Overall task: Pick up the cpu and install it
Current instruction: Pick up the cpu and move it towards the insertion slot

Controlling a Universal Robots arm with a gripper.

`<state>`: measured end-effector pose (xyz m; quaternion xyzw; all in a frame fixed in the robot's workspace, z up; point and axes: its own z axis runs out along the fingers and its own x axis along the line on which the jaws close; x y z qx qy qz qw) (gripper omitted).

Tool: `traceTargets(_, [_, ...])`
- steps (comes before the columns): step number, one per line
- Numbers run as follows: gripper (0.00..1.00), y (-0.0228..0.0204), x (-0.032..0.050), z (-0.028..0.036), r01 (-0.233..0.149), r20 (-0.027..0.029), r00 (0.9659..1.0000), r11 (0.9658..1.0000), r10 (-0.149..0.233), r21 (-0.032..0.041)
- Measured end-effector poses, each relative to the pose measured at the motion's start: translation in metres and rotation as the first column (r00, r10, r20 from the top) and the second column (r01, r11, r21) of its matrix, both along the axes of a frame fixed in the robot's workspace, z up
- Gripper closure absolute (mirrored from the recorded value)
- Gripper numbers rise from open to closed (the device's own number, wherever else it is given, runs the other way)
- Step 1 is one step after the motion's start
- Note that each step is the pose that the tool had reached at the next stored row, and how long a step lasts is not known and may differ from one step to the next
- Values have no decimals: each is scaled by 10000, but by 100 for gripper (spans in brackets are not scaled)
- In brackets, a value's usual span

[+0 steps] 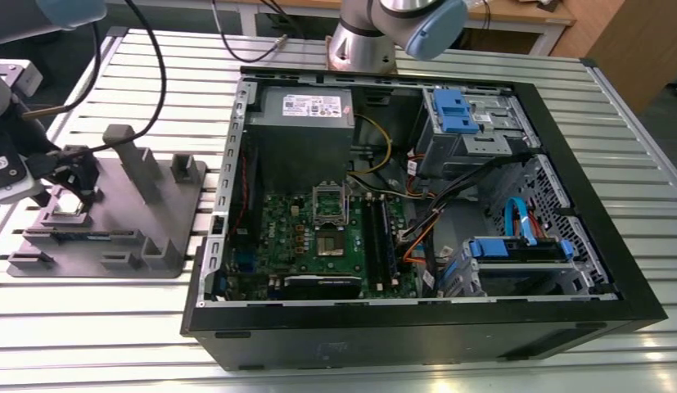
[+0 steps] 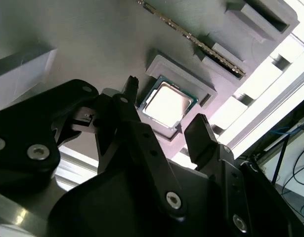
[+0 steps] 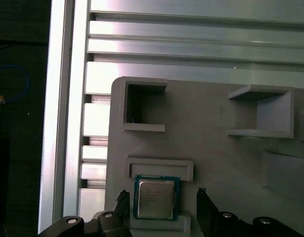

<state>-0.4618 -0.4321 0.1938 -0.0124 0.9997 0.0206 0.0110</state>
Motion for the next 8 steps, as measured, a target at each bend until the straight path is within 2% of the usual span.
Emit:
traceTargets(4, [35,0,0,-8,0,-4,10000,10000,0,-2])
traceTargets(8, [35,1,1,-44,0,-5,10000,10000,0,2])
